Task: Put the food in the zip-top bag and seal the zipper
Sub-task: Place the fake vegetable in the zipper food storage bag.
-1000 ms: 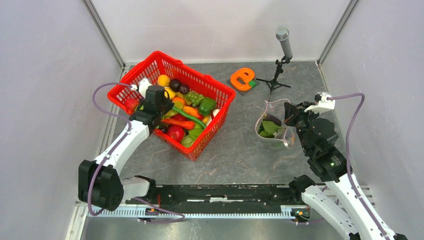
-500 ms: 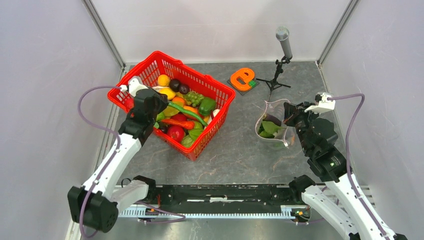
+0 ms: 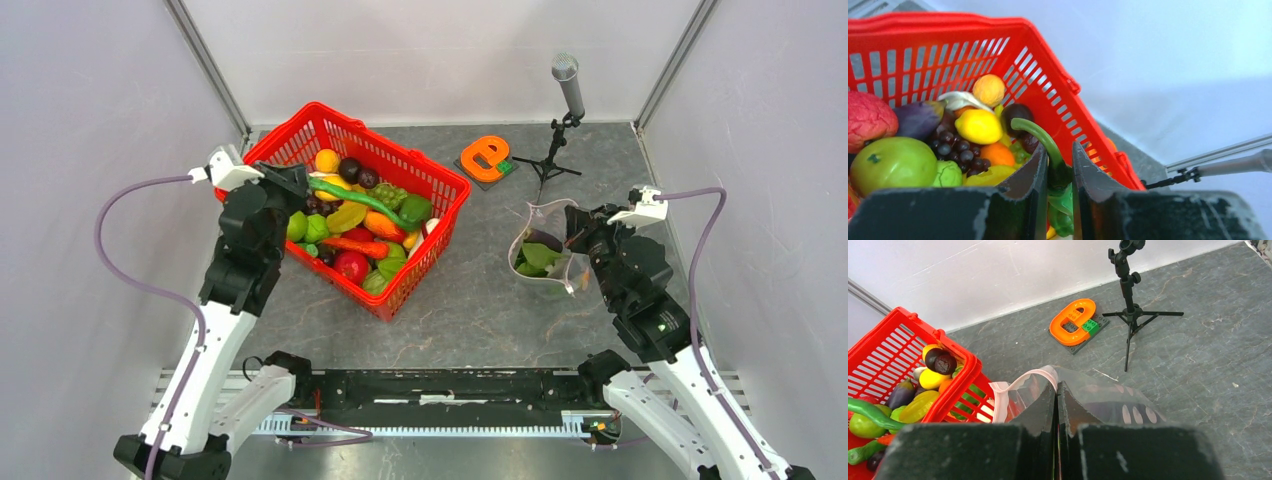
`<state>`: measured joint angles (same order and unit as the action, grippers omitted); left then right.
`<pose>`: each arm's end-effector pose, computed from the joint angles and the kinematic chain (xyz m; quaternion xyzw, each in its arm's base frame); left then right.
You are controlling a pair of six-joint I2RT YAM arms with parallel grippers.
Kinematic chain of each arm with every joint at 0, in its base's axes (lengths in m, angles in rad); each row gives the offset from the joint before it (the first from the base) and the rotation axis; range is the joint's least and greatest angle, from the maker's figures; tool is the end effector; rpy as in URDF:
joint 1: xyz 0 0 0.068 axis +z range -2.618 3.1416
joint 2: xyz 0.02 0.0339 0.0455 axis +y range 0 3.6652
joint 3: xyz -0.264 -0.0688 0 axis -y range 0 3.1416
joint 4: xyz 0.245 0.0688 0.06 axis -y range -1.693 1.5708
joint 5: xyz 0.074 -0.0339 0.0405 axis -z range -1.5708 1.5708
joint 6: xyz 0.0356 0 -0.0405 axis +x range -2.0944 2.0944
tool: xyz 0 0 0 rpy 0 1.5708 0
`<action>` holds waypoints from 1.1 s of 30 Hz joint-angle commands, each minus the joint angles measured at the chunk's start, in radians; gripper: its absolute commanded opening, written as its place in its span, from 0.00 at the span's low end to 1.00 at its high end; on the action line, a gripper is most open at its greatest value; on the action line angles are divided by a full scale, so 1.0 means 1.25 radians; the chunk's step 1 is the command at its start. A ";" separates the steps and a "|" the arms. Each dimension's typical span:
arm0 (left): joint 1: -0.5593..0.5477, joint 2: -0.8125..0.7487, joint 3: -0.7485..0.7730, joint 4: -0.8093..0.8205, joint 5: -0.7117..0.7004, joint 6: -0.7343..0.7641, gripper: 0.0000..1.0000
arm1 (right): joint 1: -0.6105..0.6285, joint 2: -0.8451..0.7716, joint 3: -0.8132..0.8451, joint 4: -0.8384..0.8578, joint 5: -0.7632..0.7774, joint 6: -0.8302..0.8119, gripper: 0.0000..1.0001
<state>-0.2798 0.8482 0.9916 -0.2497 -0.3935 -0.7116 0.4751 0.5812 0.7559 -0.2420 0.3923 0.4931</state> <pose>0.1821 -0.0381 0.3946 -0.2839 0.6844 -0.1840 0.6459 0.1279 0.0505 0.3529 0.1395 0.7153 0.1857 0.6591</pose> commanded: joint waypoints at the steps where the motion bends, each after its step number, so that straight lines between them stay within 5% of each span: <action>1: -0.001 -0.036 0.055 0.040 0.002 0.023 0.02 | -0.001 0.002 -0.006 0.036 -0.003 0.024 0.05; 10: -0.077 -0.024 0.082 0.161 0.117 -0.039 0.02 | -0.001 0.037 -0.002 0.056 -0.036 0.055 0.04; 17: -0.349 0.037 0.077 0.332 -0.049 0.092 0.02 | -0.002 0.053 -0.002 0.075 -0.063 0.072 0.03; 26: -0.530 0.138 0.063 0.553 -0.188 0.197 0.02 | -0.001 0.066 0.002 0.079 -0.089 0.089 0.03; 33: -0.696 0.271 0.055 0.784 -0.349 0.452 0.02 | -0.001 0.070 0.008 0.089 -0.114 0.102 0.03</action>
<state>-1.0653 1.1145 1.0592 0.4839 -0.6598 -0.3836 0.4751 0.6689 0.7540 -0.1879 0.2790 0.5987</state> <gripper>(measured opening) 0.243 0.033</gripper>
